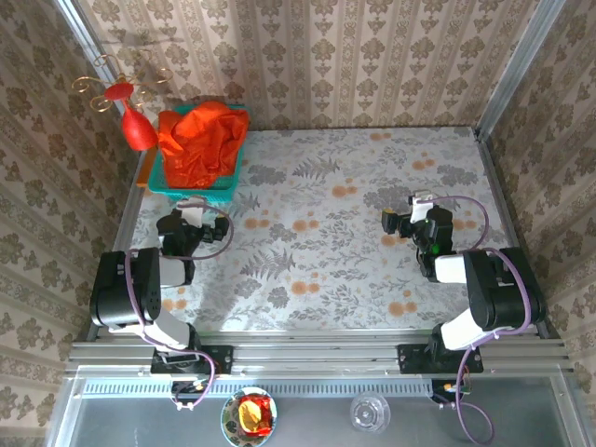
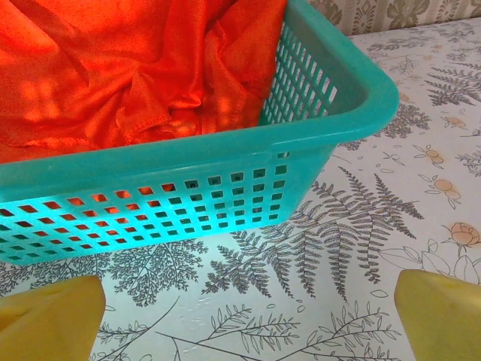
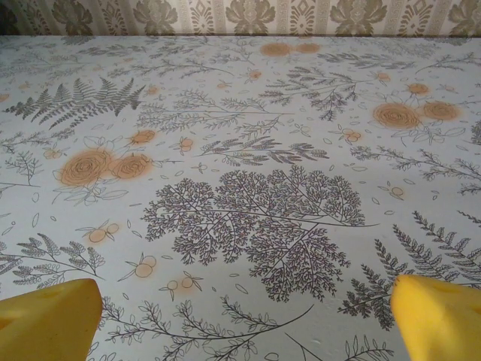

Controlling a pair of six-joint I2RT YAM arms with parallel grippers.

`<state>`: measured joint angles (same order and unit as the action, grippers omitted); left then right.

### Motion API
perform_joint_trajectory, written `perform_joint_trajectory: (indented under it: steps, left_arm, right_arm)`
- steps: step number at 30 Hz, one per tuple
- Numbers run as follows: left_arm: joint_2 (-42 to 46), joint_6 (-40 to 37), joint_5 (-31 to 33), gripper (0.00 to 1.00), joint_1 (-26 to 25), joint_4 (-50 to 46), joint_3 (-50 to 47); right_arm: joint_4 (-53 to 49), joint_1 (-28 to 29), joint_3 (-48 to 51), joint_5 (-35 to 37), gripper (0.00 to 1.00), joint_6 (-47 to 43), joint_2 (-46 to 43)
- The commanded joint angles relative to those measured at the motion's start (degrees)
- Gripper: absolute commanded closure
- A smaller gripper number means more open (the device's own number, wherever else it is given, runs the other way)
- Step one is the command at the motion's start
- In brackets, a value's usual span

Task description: Fold the inside-out t-shirt

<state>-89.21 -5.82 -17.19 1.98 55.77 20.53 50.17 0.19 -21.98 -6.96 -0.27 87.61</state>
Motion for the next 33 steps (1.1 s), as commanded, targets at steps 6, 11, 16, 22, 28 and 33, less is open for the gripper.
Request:
perform_joint_trajectory:
  steps: [6,11,16,22,28,33]
  left_arm:
    - [-0.3,0.4,-2.2,0.0,1.2,0.3,0.4]
    - [-0.3,0.4,-2.2,0.0,1.3,0.2,0.5]
    - [-0.3,0.3,-2.0,0.0,1.2,0.4,0.4]
    - [-0.3,0.3,-1.9,0.0,1.1,0.5,0.3]
    - [-0.3,0.3,-1.8,0.0,1.2,0.5,0.3]
    - [-0.4,1.3,-0.8,0.0,1.5,0.8,0.3]
  right_arm:
    - [2.1,-0.6,0.4,-1.5,0.0,-0.8,0.0]
    - [2.1,-0.7,0.4,-1.7,0.0,-0.8,0.0]
    - [2.1,-0.7,0.4,-1.7,0.0,-0.8,0.1]
    - [2.2,-0.7,0.4,-1.7,0.0,-0.8,0.0]
    - [2.2,-0.8,0.4,-1.7,0.0,-0.7,0.0]
    - [-0.3,-0.9,-1.1,2.8,0.0,1.3,0.1]
